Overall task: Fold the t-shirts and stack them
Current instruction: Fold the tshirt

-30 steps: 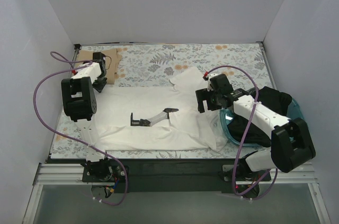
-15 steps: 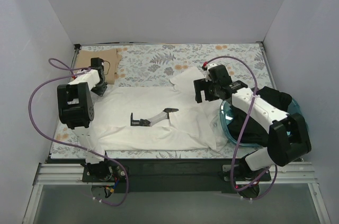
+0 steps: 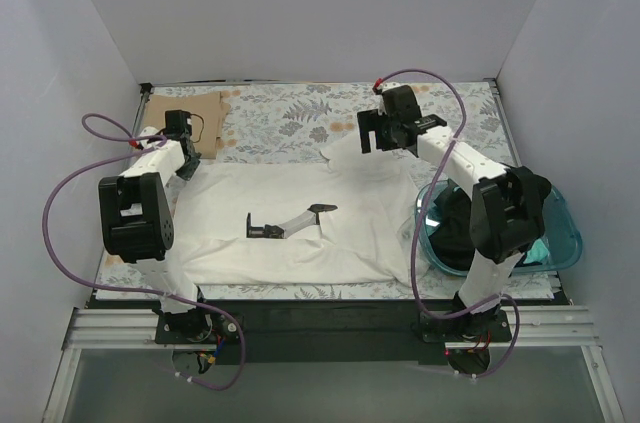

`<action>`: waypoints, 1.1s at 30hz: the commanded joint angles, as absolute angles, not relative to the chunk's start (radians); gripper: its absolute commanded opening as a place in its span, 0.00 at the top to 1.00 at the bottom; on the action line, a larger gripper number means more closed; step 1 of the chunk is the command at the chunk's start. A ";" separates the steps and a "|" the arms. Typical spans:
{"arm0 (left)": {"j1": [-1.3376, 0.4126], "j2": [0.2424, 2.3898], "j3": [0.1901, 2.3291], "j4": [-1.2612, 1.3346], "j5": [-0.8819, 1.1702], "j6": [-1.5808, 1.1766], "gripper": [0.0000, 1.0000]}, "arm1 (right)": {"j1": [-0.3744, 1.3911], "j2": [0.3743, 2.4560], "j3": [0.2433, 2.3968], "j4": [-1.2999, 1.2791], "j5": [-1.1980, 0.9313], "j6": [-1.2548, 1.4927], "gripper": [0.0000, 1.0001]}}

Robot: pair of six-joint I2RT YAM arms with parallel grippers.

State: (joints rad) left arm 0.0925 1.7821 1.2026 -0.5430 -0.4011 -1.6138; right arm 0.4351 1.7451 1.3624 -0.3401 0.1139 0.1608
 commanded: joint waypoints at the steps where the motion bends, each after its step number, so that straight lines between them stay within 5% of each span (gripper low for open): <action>1: 0.094 1.729 1.190 -0.525 -0.439 -1.608 1.00 | 0.416 1.819 1.491 -0.310 0.155 0.129 0.02; 16: 0.095 1.730 1.189 -0.512 -0.449 -1.598 1.00 | 0.390 2.409 2.104 -0.345 0.157 0.051 0.02; 22: 0.095 1.732 1.189 -0.514 -0.459 -1.595 1.00 | 0.390 2.490 2.163 -0.344 0.132 0.057 0.05; 25: 0.095 1.729 1.186 -0.512 -0.465 -1.595 1.00 | 0.390 2.465 2.086 -0.342 0.143 0.066 0.12; 33: 0.095 1.724 1.172 -0.512 -0.449 -1.601 1.00 | 0.394 2.344 1.905 -0.356 0.183 0.087 0.57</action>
State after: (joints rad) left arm 0.0925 1.7821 1.1847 -0.5198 -0.4255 -1.6039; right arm 0.3939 2.4020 1.9541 -0.3080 0.1497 0.0853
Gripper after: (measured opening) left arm 0.021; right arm 0.455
